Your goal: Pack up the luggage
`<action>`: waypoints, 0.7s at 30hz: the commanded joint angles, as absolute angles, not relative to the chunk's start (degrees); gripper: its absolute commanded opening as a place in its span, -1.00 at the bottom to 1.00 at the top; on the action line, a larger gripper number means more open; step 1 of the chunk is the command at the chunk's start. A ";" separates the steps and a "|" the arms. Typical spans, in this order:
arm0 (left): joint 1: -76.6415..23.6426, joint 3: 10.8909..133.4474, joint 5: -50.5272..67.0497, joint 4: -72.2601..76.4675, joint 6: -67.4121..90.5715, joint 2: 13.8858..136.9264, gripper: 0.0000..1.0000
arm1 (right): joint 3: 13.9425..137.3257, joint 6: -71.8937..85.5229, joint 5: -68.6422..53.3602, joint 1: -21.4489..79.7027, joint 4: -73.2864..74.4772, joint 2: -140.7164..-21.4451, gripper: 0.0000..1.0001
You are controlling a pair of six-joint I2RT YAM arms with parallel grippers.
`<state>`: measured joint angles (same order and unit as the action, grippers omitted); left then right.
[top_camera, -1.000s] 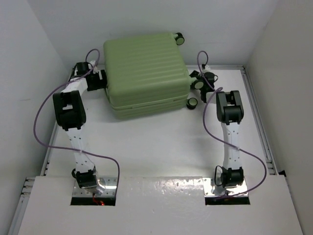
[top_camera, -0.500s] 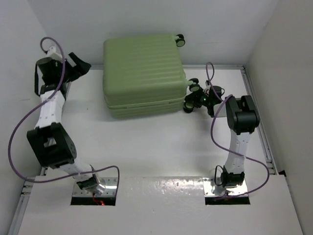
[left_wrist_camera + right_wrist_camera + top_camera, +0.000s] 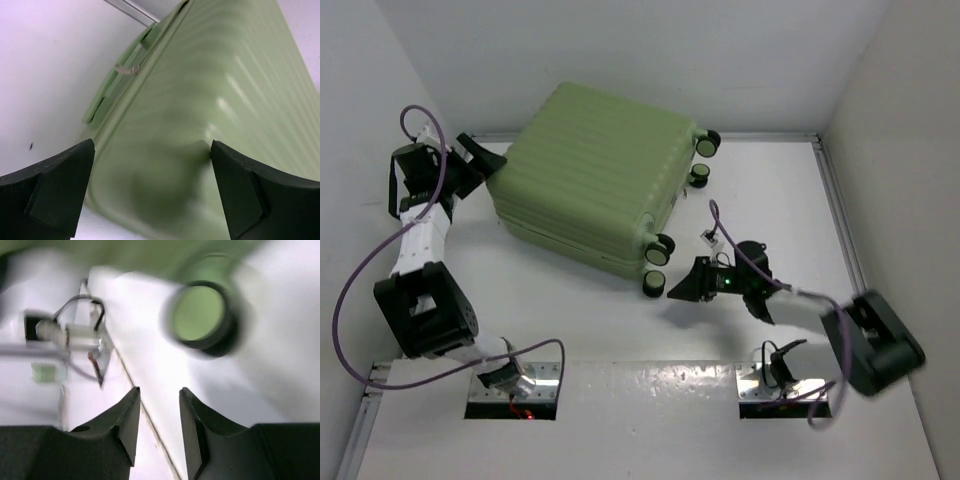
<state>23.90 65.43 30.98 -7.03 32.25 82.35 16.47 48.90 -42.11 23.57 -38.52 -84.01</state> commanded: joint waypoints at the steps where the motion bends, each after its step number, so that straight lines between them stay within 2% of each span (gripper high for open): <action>1: 22.42 68.98 29.61 -8.53 33.92 92.68 0.97 | 13.28 34.78 -43.10 25.40 -28.53 -66.39 -0.27; 2: 21.11 72.56 31.10 -7.66 34.45 95.51 0.97 | 11.53 33.76 -43.07 25.75 -27.17 -57.83 -0.27; 4: 19.61 77.32 35.22 -5.89 36.11 105.49 0.86 | 9.76 30.09 -41.24 25.14 -20.44 -52.93 -0.27; 5: 18.03 83.78 39.16 -5.89 36.65 109.38 0.82 | 10.19 28.93 -39.92 23.48 -18.30 -46.65 -0.27; 6: 17.32 87.15 40.94 -5.89 36.65 112.90 0.76 | 10.63 27.52 -37.29 21.20 -14.28 -44.93 -0.24; 8: 14.78 93.92 40.96 -4.75 35.79 117.49 0.76 | 12.99 21.46 -31.07 16.98 -10.29 -41.24 -0.10; 10: 13.02 98.68 40.34 -5.70 32.36 121.98 0.80 | 13.80 15.95 -26.20 9.64 -12.64 -41.82 0.02; 11: 12.40 100.62 40.34 -6.32 30.69 123.21 0.80 | 15.19 15.65 -25.67 7.58 -13.87 -43.23 0.02; 12: 11.78 102.55 40.34 -6.33 30.67 124.01 0.83 | 17.12 16.78 -26.45 0.51 -16.67 -49.94 0.02; 14: 11.78 102.57 40.34 -4.05 30.67 124.54 0.83 | 22.82 21.51 -30.93 -4.29 -23.51 -55.96 -0.01; 15: 12.30 102.57 39.30 -4.04 30.67 124.54 0.83 | 26.59 24.67 -31.37 -7.35 -26.86 -65.64 -0.04; 17: 13.35 100.73 39.29 -1.34 29.97 121.91 0.86 | 30.91 28.90 -29.46 -10.01 -29.34 -72.30 -0.09; 18: 14.66 98.03 38.50 -0.19 29.97 121.03 0.89 | 38.42 31.87 -29.18 -11.59 -32.84 -82.34 -0.12; 20: 16.08 96.42 38.50 0.35 27.79 118.14 0.92 | 44.44 35.24 -28.13 -13.00 -34.10 -92.13 -0.12; 21: 17.74 95.37 37.02 0.35 27.25 117.08 0.92 | 54.65 37.16 -29.43 -13.01 -35.67 -98.98 -0.15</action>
<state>17.08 97.45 33.61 -1.65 31.44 125.08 41.04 30.11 -29.98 -11.86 -26.92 -87.22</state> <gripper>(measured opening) 0.955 0.434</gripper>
